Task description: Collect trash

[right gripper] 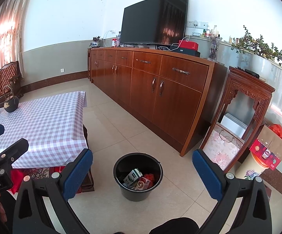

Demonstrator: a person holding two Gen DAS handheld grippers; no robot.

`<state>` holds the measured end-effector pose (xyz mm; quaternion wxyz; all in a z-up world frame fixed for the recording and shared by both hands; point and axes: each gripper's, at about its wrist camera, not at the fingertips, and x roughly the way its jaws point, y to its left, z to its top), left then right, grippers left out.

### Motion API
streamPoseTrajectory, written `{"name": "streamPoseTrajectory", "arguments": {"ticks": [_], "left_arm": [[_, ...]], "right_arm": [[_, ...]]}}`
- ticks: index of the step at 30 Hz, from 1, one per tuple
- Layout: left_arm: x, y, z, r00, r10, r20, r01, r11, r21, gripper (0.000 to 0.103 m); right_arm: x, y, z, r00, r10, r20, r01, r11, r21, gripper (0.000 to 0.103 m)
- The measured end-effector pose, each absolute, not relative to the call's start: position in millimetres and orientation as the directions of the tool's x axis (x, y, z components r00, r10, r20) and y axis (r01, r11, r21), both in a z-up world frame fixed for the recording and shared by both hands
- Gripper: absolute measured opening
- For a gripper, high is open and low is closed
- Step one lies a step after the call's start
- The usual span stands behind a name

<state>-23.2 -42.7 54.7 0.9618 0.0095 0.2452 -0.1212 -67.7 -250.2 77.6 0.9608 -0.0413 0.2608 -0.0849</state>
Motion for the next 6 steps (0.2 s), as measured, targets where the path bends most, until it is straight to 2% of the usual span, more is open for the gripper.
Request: {"name": "streamPoseTrajectory", "arguments": {"ticks": [6], "left_arm": [[-23.8,-42.9,52.8,0.846,-0.229,-0.482,0.240,0.970,-0.040,0.103]], "right_arm": [[-68.1,-250.4,77.5,0.849,-0.183,-0.495,0.139,0.983,-0.124,0.103]]}}
